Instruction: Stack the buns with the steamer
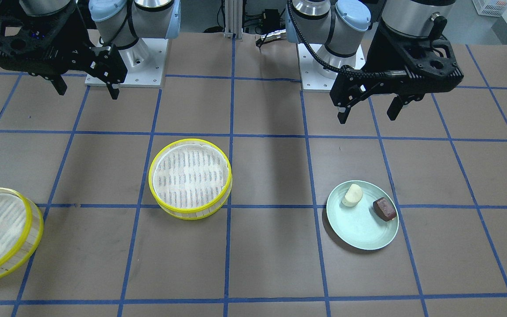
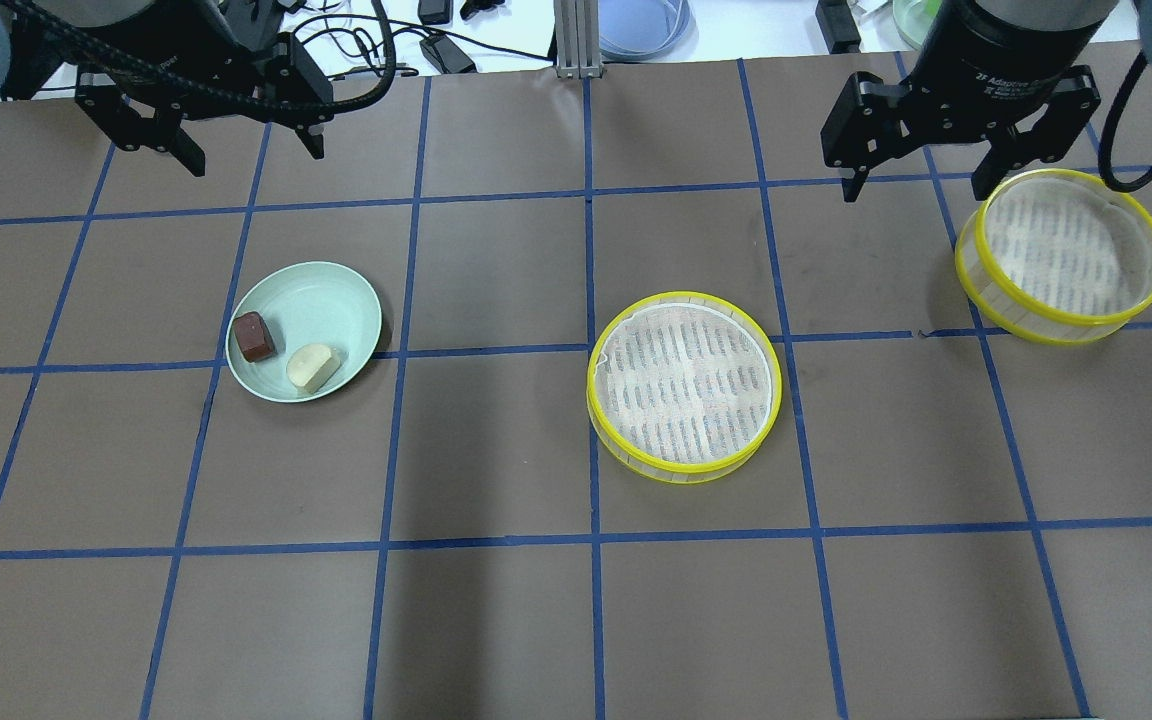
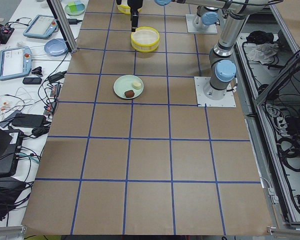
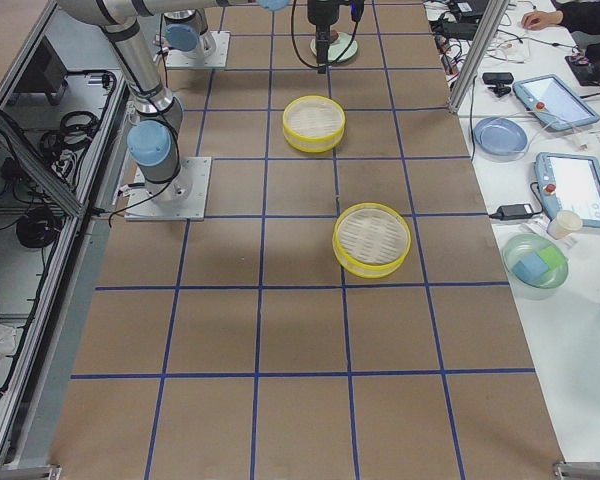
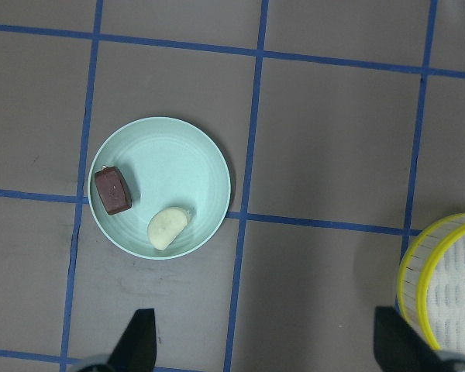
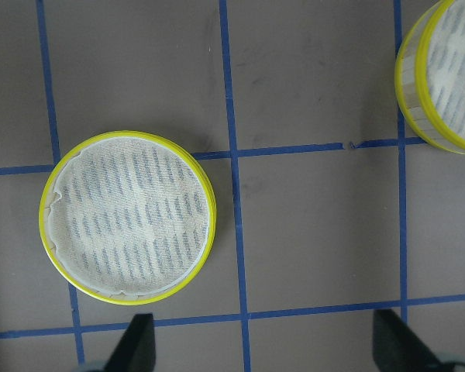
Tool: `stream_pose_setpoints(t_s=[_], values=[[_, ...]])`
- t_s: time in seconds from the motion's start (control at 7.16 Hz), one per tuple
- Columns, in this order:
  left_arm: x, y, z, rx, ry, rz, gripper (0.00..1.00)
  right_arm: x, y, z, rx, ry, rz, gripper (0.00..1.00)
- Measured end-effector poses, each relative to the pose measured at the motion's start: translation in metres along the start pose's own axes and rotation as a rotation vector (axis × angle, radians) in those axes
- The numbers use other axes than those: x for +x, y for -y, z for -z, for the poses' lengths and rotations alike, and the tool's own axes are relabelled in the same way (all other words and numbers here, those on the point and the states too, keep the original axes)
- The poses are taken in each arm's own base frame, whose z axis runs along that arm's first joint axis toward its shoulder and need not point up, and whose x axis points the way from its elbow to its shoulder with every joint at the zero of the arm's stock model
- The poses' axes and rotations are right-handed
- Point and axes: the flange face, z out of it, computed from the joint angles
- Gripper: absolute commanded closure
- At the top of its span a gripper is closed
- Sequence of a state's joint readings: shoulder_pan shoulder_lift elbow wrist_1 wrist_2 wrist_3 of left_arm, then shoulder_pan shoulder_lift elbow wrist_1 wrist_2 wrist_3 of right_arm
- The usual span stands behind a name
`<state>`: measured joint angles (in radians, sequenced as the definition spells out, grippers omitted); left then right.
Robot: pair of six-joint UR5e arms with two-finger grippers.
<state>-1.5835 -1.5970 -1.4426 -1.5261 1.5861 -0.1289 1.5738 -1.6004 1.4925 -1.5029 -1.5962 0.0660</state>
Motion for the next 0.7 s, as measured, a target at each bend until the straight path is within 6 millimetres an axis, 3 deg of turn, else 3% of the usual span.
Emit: stream_pose_setpoints(t_s=[0.42, 0.7], values=[[-0.001, -0.001, -0.001, -0.002, 0.001, -0.002, 0.00, -0.001, -0.001, -0.001, -0.002, 0.009, 0.000, 0.00], [-0.007, -0.001, -0.012, -0.022, 0.004, -0.001, 0.00, 0.000, 0.000, -0.002, -0.005, 0.004, 0.002, 0.00]])
